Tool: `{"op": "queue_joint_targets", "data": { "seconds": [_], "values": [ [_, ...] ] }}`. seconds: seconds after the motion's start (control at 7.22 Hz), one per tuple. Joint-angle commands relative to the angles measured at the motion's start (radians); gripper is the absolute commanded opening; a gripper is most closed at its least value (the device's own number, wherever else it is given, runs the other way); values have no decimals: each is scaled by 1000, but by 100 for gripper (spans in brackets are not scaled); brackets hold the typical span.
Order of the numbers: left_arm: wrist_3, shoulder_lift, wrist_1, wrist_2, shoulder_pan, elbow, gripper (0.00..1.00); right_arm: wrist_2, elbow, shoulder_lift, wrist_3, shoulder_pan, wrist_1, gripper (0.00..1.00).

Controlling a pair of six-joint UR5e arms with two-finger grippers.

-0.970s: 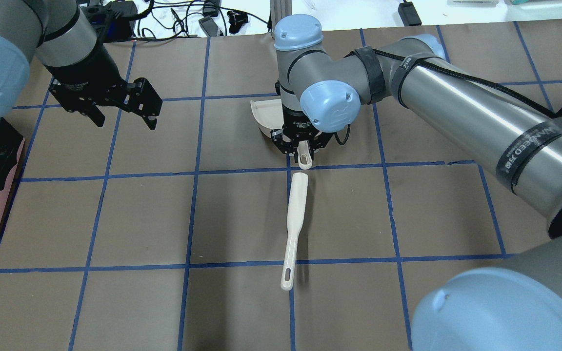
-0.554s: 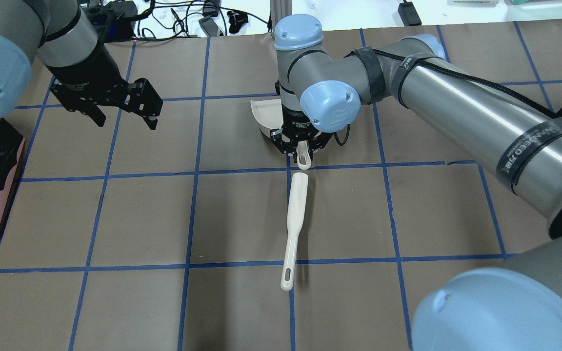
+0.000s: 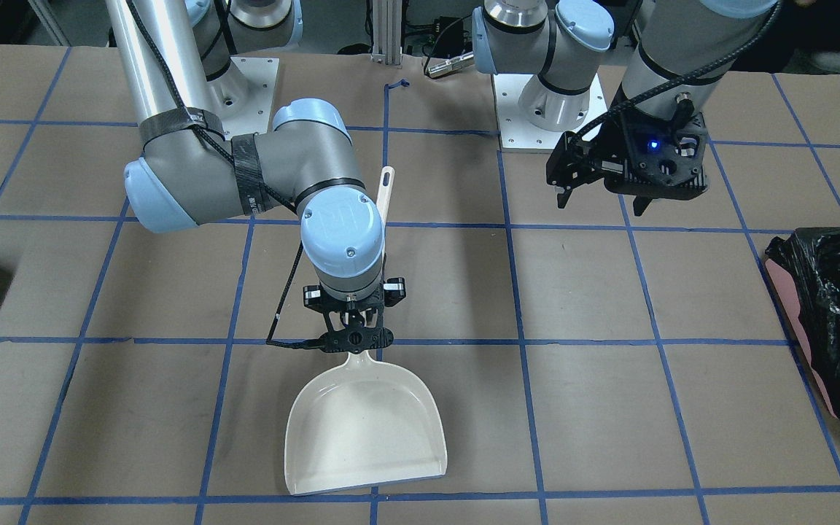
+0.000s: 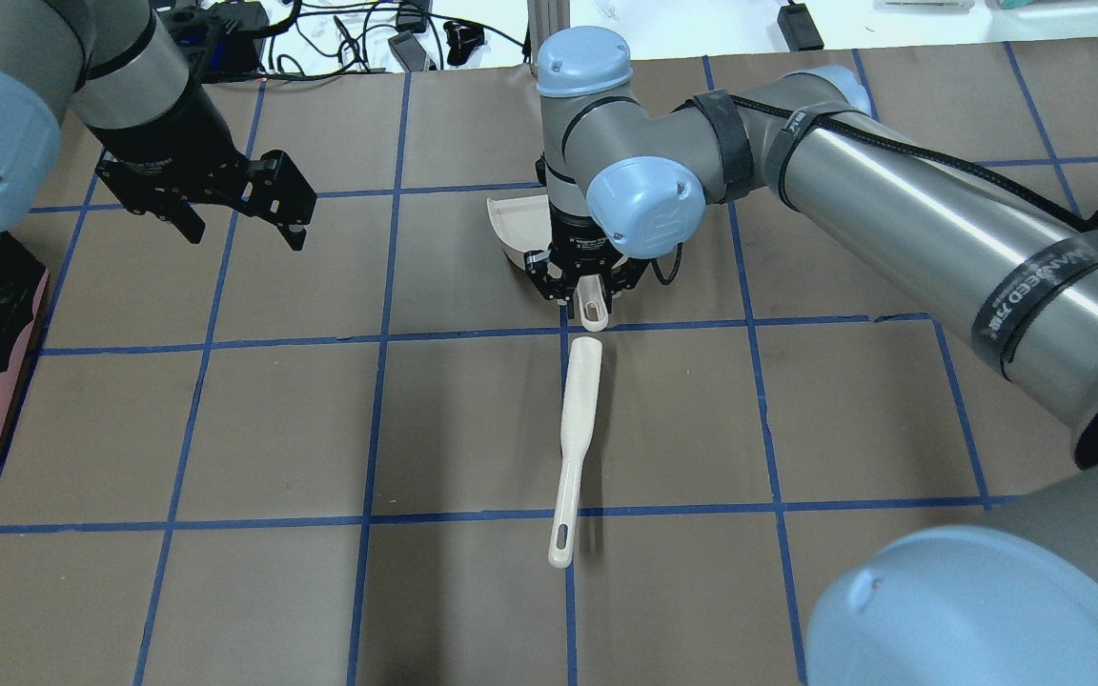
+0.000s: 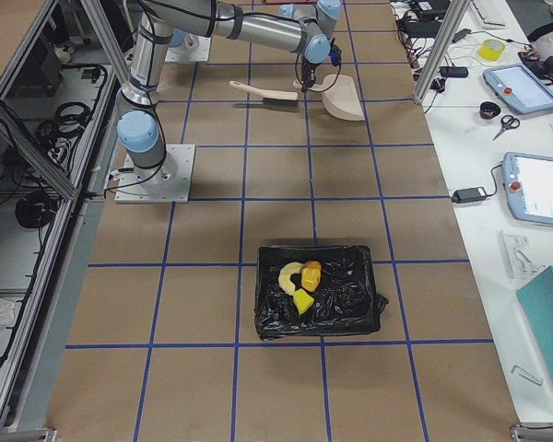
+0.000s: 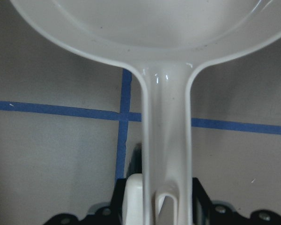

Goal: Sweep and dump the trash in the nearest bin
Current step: 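Lower the dustpan onto the table with the right gripper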

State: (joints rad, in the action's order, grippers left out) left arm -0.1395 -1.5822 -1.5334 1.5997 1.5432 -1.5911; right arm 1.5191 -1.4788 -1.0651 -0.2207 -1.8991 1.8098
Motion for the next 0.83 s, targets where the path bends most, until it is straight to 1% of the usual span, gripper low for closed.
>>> {"op": "queue_joint_targets", "data": {
  "seconds": [0.0,0.55,0.69],
  "values": [
    [0,5,1,2,0,-1,100,1,0,1,8,0,2,64],
    [0,2,1,2,0,-1,100,3,9,-4,7,2,8,74],
    [0,2,1,2,0,-1,100,15,12,-28,26,12,3,76]
  ]
}}
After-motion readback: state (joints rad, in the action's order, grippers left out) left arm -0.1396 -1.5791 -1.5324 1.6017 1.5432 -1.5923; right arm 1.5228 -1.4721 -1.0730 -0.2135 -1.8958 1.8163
